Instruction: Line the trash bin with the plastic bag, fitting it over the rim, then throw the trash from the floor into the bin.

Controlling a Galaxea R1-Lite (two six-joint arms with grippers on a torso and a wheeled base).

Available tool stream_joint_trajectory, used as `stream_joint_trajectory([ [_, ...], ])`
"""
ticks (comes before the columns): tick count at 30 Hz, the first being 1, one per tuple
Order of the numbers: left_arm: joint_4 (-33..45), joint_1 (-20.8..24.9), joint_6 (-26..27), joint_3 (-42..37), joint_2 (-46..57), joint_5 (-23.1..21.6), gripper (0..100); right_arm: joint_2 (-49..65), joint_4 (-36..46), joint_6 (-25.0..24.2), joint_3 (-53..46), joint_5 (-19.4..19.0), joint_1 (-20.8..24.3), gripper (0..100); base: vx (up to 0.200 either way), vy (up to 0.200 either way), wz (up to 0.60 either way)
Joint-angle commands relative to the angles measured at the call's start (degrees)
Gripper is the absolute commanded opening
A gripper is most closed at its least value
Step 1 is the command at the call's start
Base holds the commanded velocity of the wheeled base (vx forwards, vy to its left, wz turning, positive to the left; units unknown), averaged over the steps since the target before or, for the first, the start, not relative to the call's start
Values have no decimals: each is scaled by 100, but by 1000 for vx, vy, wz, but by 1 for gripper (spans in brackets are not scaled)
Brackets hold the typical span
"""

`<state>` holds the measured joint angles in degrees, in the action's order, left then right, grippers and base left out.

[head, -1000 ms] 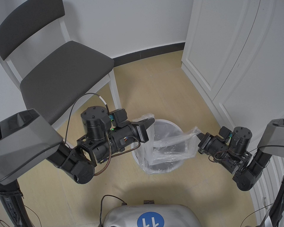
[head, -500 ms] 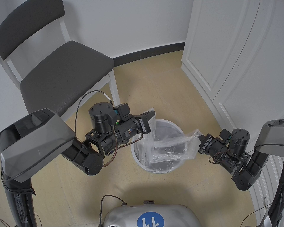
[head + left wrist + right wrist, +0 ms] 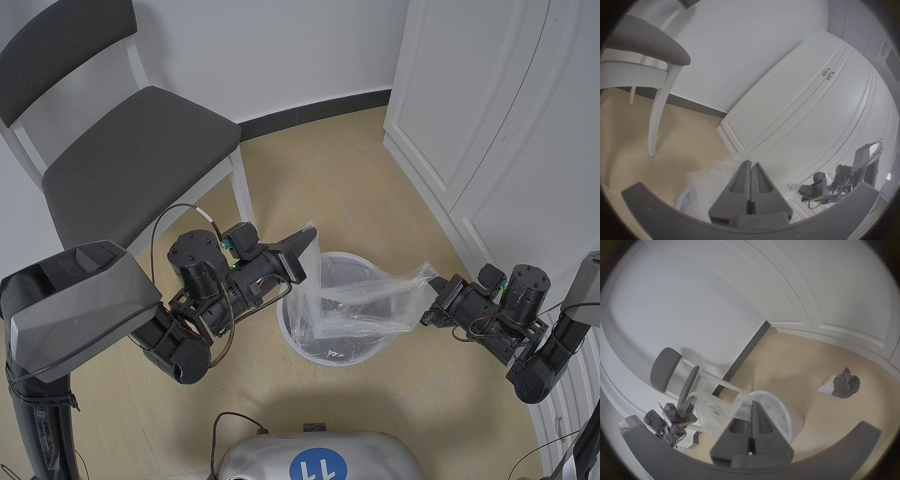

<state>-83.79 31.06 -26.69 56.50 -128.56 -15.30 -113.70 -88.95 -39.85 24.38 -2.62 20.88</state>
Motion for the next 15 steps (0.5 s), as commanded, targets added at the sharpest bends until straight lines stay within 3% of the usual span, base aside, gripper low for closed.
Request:
stream_joint_trajectory([
  [1, -384, -92, -3, -359, -29, -17, 0, 375, -105, 21, -127, -28, 12, 0, 0, 0, 0],
  [15, -402, -100, -126, 695, -776, -17, 0, 173, -105, 4, -127, -28, 4, 0, 0, 0, 0],
])
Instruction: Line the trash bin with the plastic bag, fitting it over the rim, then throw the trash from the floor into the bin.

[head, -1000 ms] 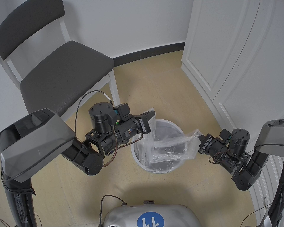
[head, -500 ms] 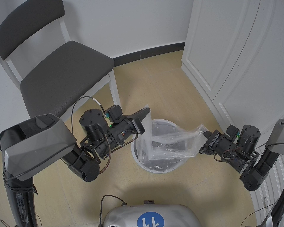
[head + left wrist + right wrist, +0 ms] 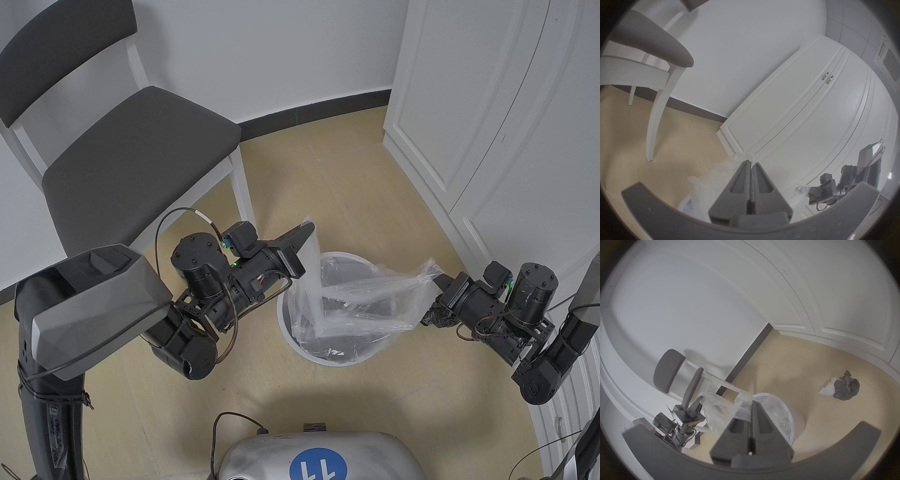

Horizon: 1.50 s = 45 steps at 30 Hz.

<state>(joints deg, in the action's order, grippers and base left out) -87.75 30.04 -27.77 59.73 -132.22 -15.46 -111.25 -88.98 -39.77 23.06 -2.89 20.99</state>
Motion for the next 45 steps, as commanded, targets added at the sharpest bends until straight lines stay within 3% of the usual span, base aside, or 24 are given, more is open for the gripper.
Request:
stream_joint_trajectory([
  [1, -5, 2, -27, 425, -463, -1, 0, -72, -102, -5, -4, -1, -7, 0, 0, 0, 0],
  [6, 3, 11, -27, 785, -805, -27, 0, -125, -102, -5, -4, -1, -16, 0, 0, 0, 0],
  [11, 12, -15, -35, 1576, -1482, -528, 0, -134, -102, 4, -65, -1, -16, 0, 0, 0, 0],
  [19, 144, -147, -35, 2596, -2194, -862, 0, -538, -102, 21, -56, -1, 63, 0, 0, 0, 0],
  [28, 372, -446, -246, 3422, -2220, -889, 0, -1144, -102, 39, 216, 60, 45, 0, 0, 0, 0],
  [34, 144, -543, -282, 3044, -1807, -889, 0, -881, -102, 21, 225, 69, 37, 0, 0, 0, 0],
  [38, -23, -455, -159, 1691, -999, -898, 0, -248, -102, 39, 40, 60, 186, 0, 0, 0, 0],
  [45, -14, -411, -79, 856, -146, -898, 0, 526, -102, 136, -180, 16, 239, 0, 0, 0, 0],
])
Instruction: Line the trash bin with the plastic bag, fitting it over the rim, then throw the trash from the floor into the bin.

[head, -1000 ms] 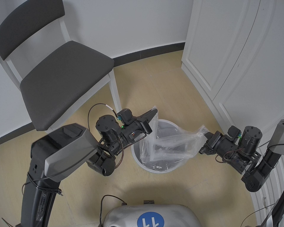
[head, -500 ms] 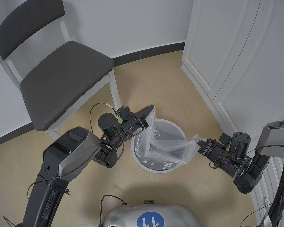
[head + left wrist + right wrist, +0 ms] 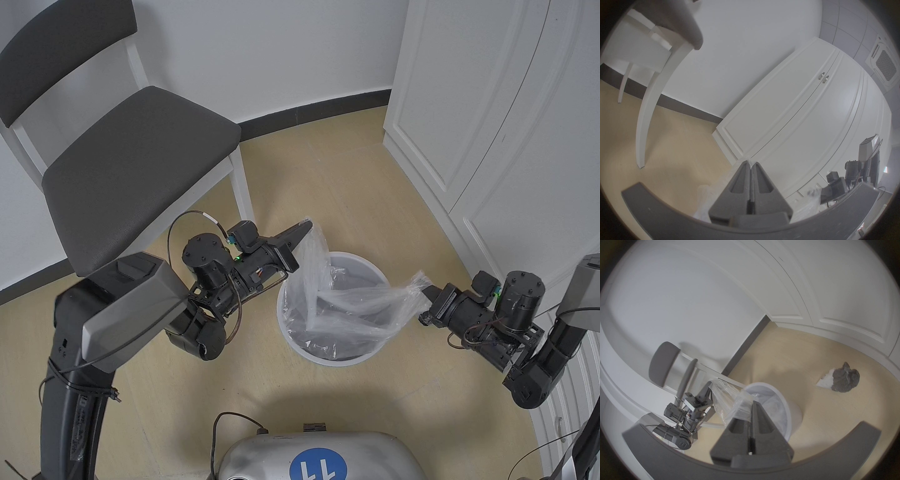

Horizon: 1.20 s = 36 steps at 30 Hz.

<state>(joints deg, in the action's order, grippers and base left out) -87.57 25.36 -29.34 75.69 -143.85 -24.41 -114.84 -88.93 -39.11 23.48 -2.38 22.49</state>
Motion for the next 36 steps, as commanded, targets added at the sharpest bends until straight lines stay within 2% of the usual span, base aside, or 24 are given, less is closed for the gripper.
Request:
stream_joint_trajectory([
  [1, -33, 57, 104, -766, 1043, -3, 0, 910, -107, 79, -230, -35, 89, 0, 0, 0, 0],
  [8, -33, 13, 280, -881, 1201, -117, 0, 972, -107, 87, -247, -35, 71, 0, 0, 0, 0],
  [16, -33, 13, 280, -696, 1034, -117, 0, 945, -107, 96, -239, -61, -184, 0, 0, 0, 0],
  [20, -33, 4, 289, -388, 516, -152, 0, 673, -107, 87, -256, -237, -368, 0, 0, 0, 0],
  [29, -33, -22, 280, 288, -390, -214, 0, -487, -107, 87, 78, -237, -474, 0, 0, 0, 0],
  [36, -33, -136, 271, 613, -803, -328, 0, -839, -107, 87, 192, -237, -447, 0, 0, 0, 0],
])
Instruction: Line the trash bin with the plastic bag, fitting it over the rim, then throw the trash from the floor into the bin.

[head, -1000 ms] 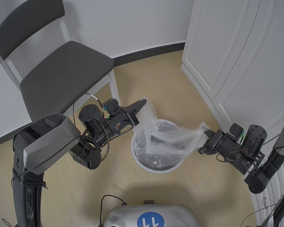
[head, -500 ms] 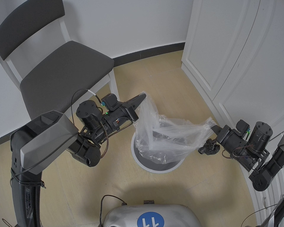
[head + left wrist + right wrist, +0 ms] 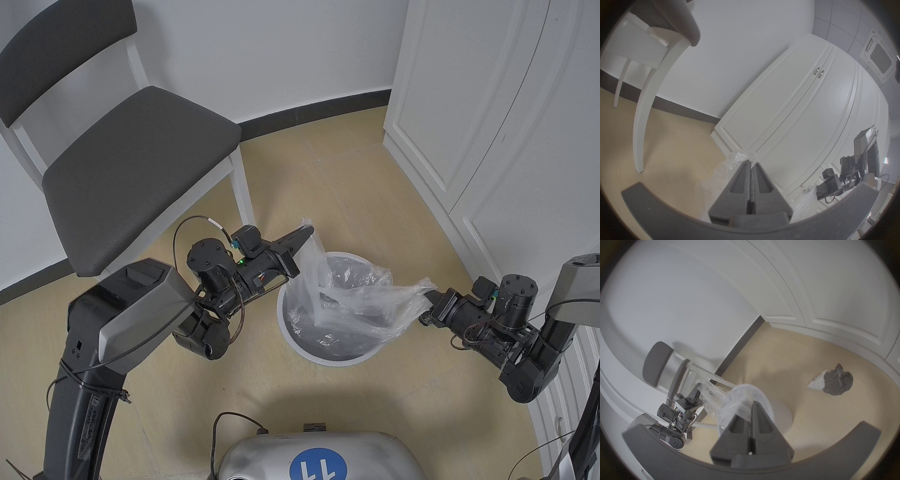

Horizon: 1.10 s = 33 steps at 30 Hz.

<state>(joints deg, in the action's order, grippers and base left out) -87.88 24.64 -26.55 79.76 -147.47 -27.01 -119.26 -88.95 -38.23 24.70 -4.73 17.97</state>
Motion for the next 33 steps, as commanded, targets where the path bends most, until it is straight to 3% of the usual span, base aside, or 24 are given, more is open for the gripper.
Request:
stream_joint_trajectory([
  [1, -1, -73, -8, 224, -476, -76, 0, -396, -105, 0, 70, -2, 14, 0, 0, 0, 0],
  [8, -10, -99, 54, 22, -432, -32, 0, -414, -105, 0, 44, -2, 119, 0, 0, 0, 0],
  [10, -1, -240, 423, -637, -54, -41, 0, -493, -105, 26, 61, 42, 172, 0, 0, 0, 0],
  [15, 8, -530, 581, -1806, 790, -85, 0, -554, -105, 905, 61, 60, 207, 0, 0, 0, 0],
  [18, 8, -618, 590, -2088, 1010, -85, 0, -546, -105, 1177, 44, 121, 198, 0, 0, 0, 0],
  [21, 17, -776, 704, -2571, 1221, -85, 0, -493, -105, 1626, 17, 447, 110, 0, 0, 0, 0],
  [33, 96, -1189, 1433, -3063, 1212, -85, 0, -238, -105, 3296, -360, 508, -742, 0, 0, 0, 0],
])
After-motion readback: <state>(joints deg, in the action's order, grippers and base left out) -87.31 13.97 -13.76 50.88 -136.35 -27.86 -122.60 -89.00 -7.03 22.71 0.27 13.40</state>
